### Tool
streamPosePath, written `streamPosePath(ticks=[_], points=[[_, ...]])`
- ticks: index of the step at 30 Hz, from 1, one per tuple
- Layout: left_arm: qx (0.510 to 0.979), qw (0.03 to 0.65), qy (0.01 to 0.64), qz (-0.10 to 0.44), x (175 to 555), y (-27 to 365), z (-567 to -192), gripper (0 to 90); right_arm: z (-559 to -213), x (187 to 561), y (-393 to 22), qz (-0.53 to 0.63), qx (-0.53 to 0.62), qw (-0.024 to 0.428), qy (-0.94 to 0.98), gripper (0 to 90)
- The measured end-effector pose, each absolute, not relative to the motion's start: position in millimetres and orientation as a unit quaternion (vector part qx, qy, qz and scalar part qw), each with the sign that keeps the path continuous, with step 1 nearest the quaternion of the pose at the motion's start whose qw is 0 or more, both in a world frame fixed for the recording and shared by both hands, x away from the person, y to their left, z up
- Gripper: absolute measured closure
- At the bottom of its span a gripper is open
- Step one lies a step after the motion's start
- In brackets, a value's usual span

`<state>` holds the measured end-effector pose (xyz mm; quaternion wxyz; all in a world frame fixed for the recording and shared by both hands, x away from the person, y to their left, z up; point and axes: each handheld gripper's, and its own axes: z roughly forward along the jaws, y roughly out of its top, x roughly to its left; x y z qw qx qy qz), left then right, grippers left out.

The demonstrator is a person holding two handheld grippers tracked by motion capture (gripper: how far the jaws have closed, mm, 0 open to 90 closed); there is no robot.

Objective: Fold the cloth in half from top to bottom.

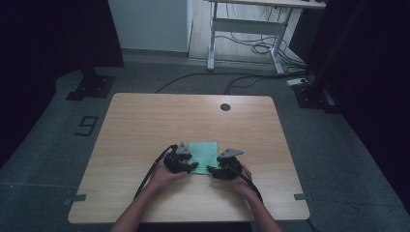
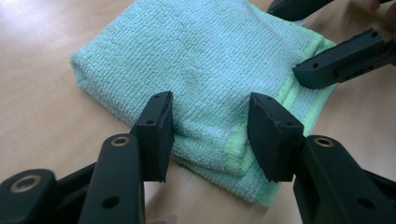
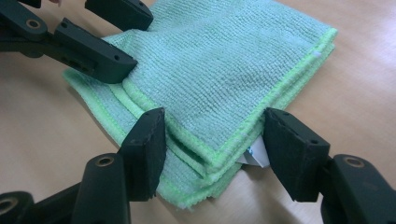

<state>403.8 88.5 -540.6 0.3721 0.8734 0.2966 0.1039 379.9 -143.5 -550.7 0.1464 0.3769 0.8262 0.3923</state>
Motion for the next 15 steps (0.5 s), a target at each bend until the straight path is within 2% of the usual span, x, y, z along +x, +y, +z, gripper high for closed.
streamPosePath(ticks=[6, 15], points=[[0.875, 0.364, 0.300, 0.110, 419, 85, -538, 50.9, -550, 395, -145, 0.393, 0.392, 0.152, 0.818, 40.4], [0.860, 0.389, 0.306, 0.123, 407, 94, -520, 47.3, -538, 383, -152, 0.422, 0.383, 0.161, 0.806, 39.9]])
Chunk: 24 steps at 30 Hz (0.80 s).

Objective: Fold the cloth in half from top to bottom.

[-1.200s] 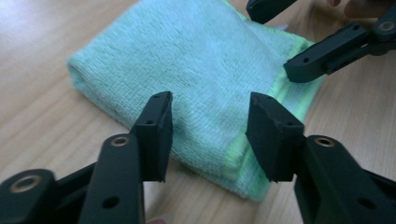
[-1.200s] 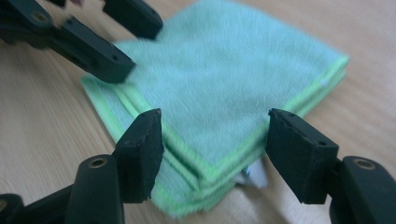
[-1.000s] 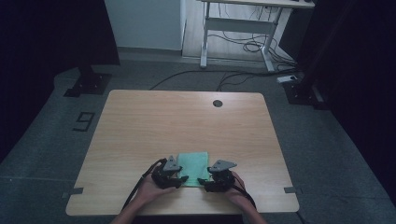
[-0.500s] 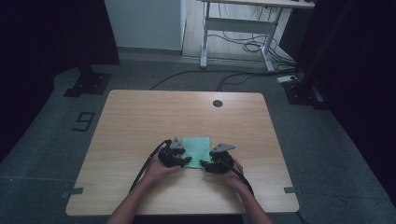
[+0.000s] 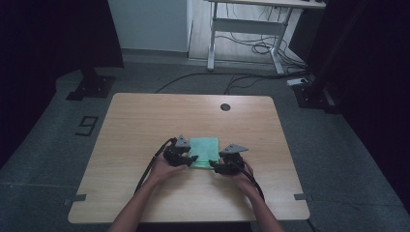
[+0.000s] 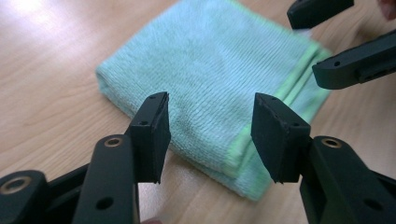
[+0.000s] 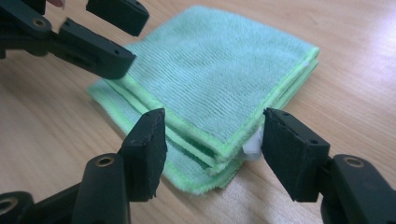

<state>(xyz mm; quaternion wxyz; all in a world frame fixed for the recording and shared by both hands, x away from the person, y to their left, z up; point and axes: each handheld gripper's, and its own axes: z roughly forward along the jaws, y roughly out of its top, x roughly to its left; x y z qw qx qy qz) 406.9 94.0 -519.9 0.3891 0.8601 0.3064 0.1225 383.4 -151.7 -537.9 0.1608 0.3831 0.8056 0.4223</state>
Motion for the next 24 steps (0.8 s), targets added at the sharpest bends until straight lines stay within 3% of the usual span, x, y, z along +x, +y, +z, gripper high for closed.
streamPosePath(ticks=[13, 24], points=[[0.829, 0.429, 0.329, 0.144, 378, 118, -493, 44.4, -527, 364, -170, 0.444, 0.380, 0.178, 0.792, 39.6], [0.818, 0.427, 0.352, 0.158, 349, 148, -501, 43.4, -533, 343, -199, 0.450, 0.397, 0.180, 0.779, 39.5]])
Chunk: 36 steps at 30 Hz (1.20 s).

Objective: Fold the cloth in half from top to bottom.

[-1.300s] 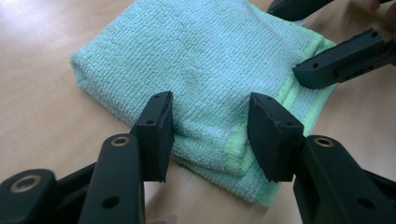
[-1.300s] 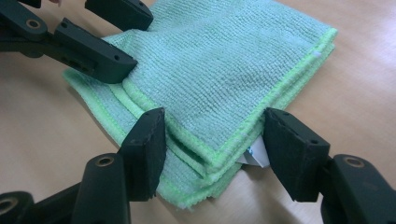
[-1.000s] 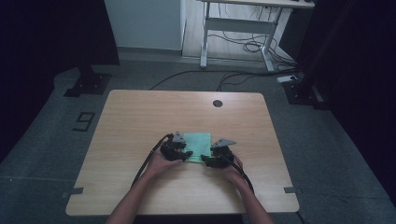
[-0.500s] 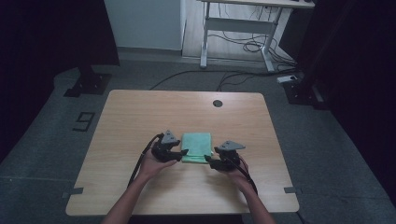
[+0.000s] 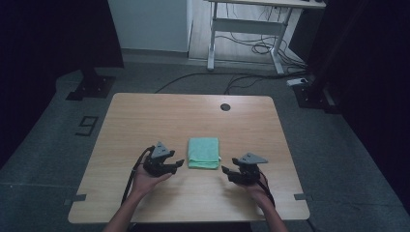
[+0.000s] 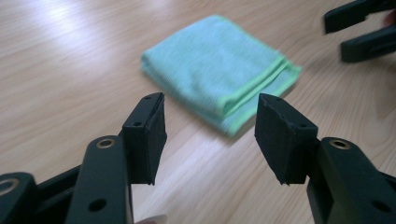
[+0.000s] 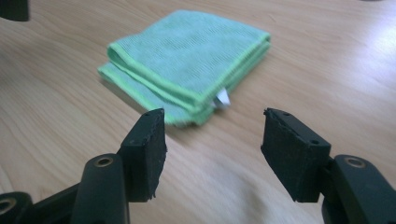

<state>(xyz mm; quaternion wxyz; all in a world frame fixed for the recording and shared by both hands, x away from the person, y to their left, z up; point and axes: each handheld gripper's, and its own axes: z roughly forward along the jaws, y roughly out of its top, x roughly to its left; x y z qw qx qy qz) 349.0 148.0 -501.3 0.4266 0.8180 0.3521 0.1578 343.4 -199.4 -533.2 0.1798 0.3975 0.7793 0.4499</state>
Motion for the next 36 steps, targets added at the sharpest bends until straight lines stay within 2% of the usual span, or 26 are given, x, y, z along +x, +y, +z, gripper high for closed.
streamPosePath(ticks=[15, 36], points=[[0.816, 0.401, 0.380, 0.170, 313, 186, -527, 41.9, -551, 318, -239, 0.423, 0.433, 0.187, 0.773, 37.2], [0.817, 0.386, 0.391, 0.173, 314, 193, -535, 40.4, -552, 316, -240, 0.409, 0.435, 0.190, 0.780, 32.7]])
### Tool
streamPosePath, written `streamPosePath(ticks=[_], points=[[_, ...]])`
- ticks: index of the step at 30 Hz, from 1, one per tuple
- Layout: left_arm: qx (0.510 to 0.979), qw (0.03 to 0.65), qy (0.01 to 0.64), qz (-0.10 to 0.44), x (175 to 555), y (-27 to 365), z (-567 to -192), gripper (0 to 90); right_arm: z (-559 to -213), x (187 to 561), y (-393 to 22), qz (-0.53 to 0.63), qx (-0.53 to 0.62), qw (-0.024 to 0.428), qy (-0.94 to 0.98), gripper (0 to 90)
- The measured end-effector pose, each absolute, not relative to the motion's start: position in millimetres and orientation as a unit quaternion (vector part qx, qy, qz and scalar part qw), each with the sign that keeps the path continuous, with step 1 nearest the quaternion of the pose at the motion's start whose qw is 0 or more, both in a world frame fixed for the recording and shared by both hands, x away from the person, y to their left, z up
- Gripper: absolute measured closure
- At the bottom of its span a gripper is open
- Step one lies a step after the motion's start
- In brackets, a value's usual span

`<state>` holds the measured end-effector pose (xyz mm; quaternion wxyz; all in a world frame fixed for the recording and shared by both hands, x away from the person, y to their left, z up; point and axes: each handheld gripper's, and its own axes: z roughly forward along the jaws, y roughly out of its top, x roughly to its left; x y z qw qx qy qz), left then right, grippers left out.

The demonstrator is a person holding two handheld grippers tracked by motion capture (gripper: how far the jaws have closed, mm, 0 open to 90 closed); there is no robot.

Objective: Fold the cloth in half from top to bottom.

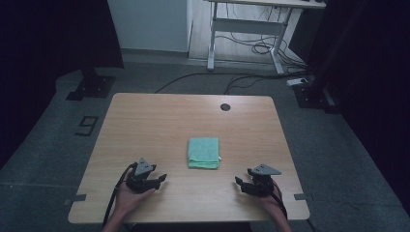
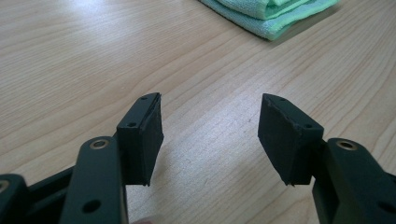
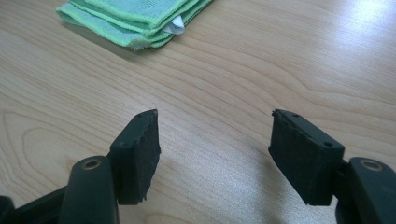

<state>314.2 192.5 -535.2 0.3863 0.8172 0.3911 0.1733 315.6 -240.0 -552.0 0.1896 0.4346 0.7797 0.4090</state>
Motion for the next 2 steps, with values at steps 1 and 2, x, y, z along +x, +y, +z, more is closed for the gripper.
streamPosePath(ticks=[1, 2], points=[[0.817, 0.386, 0.391, 0.174, 314.8, 192.7, -535.5, 40.3, -552.0, 316.0, -239.9, 0.409, 0.435, 0.189, 0.780, 32.1], [0.817, 0.386, 0.391, 0.174, 314.8, 192.7, -535.5, 40.1, -552.0, 316.0, -239.9, 0.409, 0.435, 0.189, 0.780, 32.1]])
